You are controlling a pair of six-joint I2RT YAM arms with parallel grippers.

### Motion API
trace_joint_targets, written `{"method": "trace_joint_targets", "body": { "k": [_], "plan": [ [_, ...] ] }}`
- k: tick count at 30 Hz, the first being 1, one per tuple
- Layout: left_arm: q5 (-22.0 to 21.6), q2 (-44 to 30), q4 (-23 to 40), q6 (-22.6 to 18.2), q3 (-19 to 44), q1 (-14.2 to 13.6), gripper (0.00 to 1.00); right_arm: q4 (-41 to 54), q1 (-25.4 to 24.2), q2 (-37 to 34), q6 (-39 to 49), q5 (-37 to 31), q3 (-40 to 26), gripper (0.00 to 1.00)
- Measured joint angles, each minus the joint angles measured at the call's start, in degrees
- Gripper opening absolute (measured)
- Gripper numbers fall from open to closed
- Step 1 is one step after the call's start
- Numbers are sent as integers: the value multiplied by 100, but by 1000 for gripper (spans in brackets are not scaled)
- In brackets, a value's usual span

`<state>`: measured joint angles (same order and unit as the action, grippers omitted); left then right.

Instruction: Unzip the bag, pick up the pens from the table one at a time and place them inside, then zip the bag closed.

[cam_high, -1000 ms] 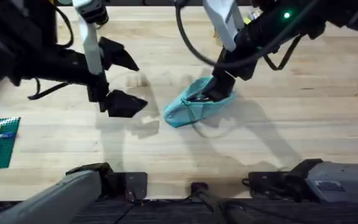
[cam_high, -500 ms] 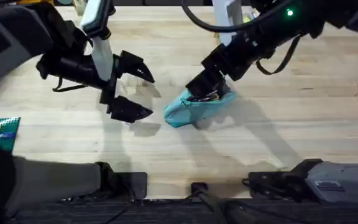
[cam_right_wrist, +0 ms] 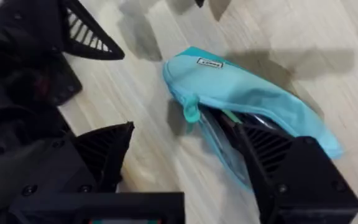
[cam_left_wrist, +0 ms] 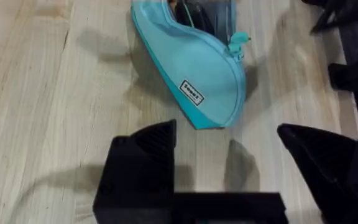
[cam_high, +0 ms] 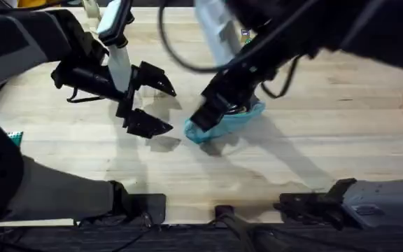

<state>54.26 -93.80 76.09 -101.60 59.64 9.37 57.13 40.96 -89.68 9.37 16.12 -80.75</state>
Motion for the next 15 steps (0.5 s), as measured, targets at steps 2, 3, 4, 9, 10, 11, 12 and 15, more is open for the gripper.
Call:
{"method": "trace_joint_targets", "body": {
  "k": [2,3,4,9,10,11,12,15],
  "plan": [
    [0,2,-2,0,0,0,993,-46,188,-134,0,-234,0,998],
    [2,0,0,0,0,0,993,-65,278,-182,0,-343,0,998],
    [0,0,-1,0,0,0,993,-93,367,-218,0,-447,0,998],
    [2,0,-2,0,0,0,993,-296,669,-261,-110,-692,0,998],
    [0,0,0,0,0,0,993,-328,696,-261,-162,-718,0,998],
    [1,0,0,0,0,0,993,-339,711,-266,-217,-736,0,998],
    [0,2,0,0,0,0,993,-342,716,-278,-274,-755,0,998],
    [0,0,0,0,0,0,993,-359,714,-360,-455,-789,0,998]
  ]
}}
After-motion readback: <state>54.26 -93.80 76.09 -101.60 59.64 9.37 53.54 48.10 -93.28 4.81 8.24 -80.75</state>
